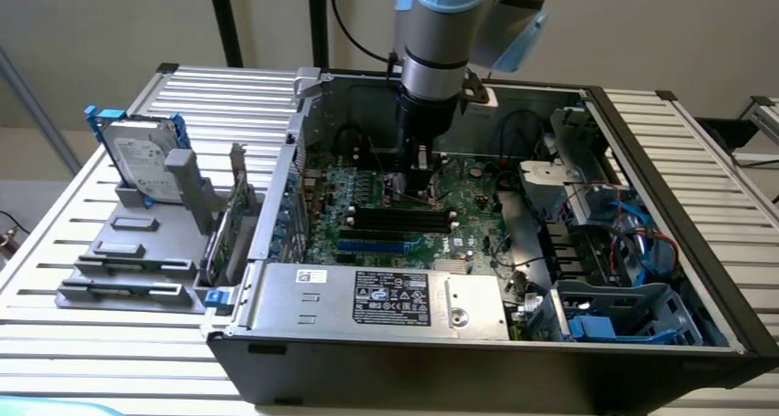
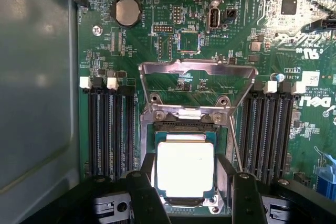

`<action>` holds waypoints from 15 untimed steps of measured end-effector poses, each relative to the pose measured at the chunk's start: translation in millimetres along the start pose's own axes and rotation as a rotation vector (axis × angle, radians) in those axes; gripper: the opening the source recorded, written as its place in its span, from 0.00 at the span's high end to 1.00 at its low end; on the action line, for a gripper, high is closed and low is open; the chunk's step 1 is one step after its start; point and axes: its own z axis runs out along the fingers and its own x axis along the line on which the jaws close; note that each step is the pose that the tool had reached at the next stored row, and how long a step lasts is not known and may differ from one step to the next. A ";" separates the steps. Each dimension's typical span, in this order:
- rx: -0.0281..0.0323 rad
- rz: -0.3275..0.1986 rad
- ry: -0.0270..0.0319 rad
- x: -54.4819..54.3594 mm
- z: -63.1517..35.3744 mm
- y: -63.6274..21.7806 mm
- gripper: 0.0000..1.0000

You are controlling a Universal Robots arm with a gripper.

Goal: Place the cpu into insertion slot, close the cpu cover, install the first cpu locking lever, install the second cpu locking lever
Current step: 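Place the cpu into insertion slot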

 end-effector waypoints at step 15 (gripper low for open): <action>-0.0003 0.015 0.0004 -0.1 4.7 0.4 0.45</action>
